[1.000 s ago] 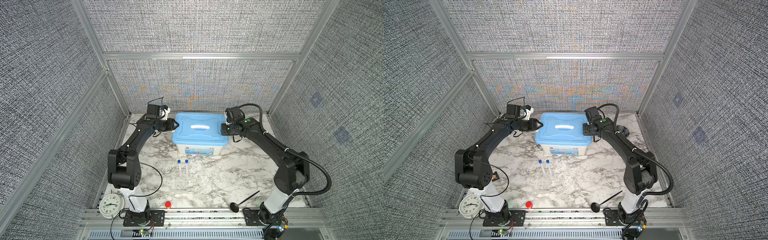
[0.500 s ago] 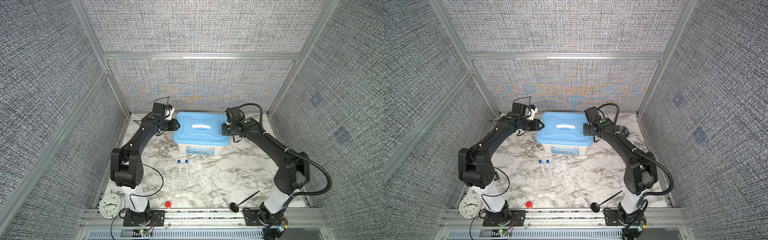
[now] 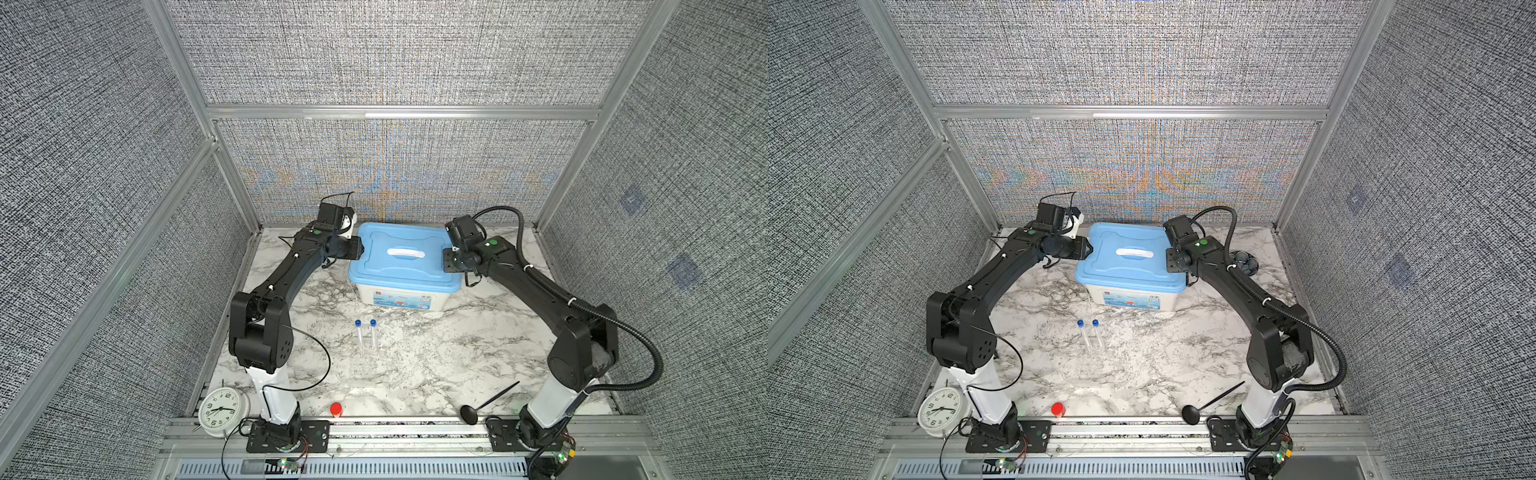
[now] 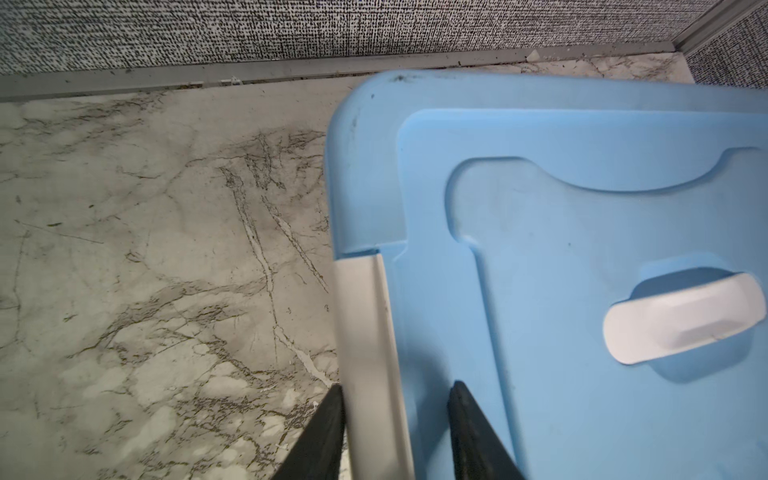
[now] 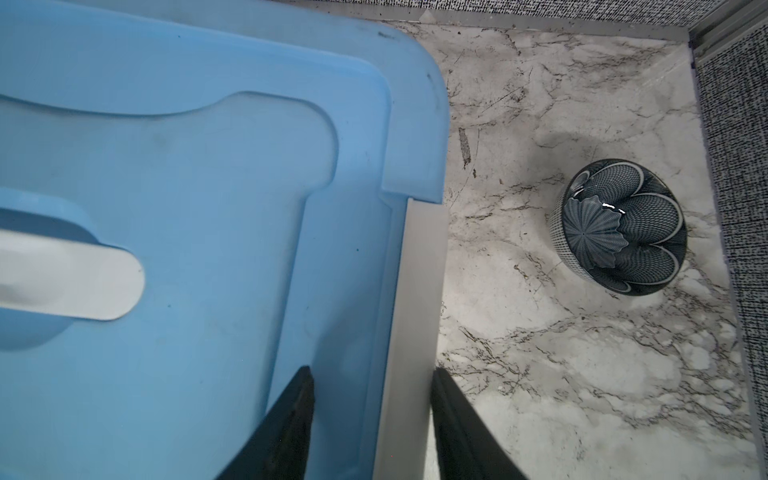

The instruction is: Organize the chemistry lab equipment

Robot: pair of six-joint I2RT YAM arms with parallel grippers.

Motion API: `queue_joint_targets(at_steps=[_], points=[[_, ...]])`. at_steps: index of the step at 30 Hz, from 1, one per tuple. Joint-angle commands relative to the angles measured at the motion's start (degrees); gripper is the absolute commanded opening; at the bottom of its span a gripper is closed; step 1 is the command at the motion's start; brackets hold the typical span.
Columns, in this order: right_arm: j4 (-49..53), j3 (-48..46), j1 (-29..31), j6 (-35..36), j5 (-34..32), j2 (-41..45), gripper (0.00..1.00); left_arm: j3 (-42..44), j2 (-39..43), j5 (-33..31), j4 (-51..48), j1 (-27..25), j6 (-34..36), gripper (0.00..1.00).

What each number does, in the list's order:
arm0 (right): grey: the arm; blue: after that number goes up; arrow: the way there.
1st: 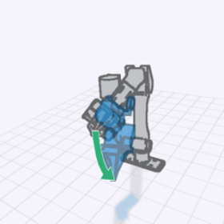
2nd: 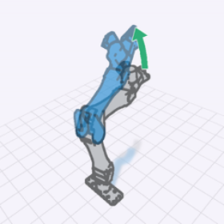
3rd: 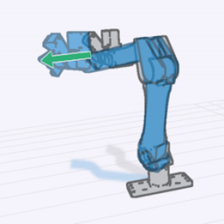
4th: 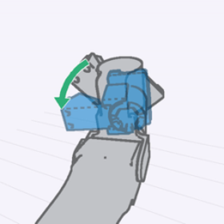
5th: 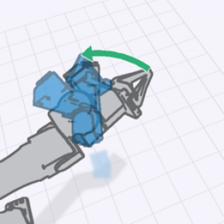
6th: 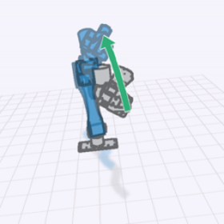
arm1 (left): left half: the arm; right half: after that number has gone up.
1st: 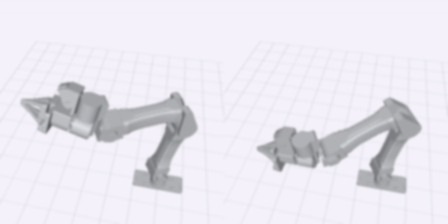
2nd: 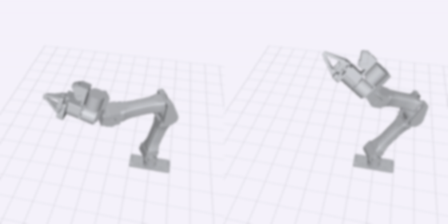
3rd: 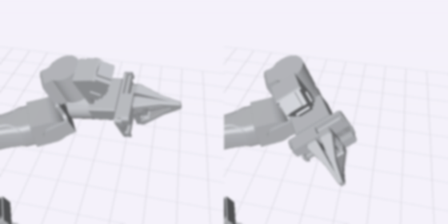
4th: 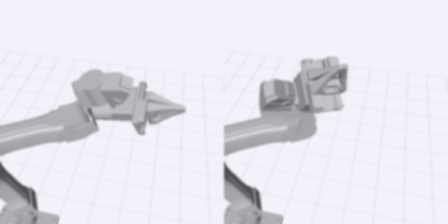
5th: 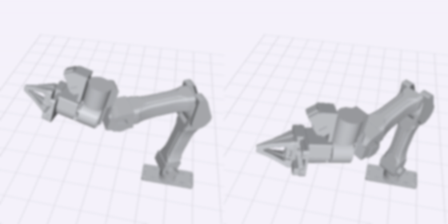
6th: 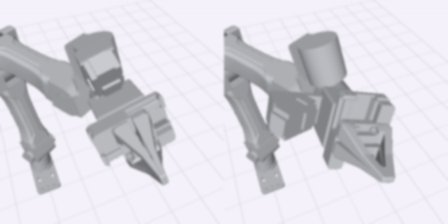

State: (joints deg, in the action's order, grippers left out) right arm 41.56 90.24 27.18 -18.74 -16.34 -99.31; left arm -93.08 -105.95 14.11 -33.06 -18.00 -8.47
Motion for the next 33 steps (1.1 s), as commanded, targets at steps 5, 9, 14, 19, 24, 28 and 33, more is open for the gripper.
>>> queue_joint_targets(at_steps=[5, 9, 14, 19, 24, 28, 33], points=[[3.3, 0.4, 0.8, 0.2, 8.3, -0.7, 0.47, 0.1, 0.8, 6.7, -2.6, -1.1, 0.8, 0.46], [4.4, 1.6, 0.8, 0.5, 7.8, -1.6, 0.48, 1.2, 2.6, 6.7, -1.8, -0.5, 1.9, 0.58], [5.8, 3.8, 0.8, 1.2, 6.9, -2.0, 0.51, -0.5, 3.6, 4.3, -4.4, 0.9, -0.7, 0.61], [7.0, 6.0, 0.5, 2.8, 6.9, -1.4, 0.6, -2.3, 5.3, 3.7, -6.9, 2.4, -1.3, 0.65], [7.1, 6.9, 0.1, 3.8, 6.7, 0.7, 0.68, -1.8, 9.5, 0.1, -7.0, 4.2, -1.8, 0.71], [5.5, 6.1, 0.0, 3.5, 7.1, 4.3, 0.72, 0.4, 15.0, -5.6, -5.2, 4.8, -1.0, 0.74], [-3.4, -2.0, 0.1, 4.6, 5.8, 15.5, 0.86, 6.5, 24.6, -12.2, -0.7, 5.1, -2.2, 0.84]])
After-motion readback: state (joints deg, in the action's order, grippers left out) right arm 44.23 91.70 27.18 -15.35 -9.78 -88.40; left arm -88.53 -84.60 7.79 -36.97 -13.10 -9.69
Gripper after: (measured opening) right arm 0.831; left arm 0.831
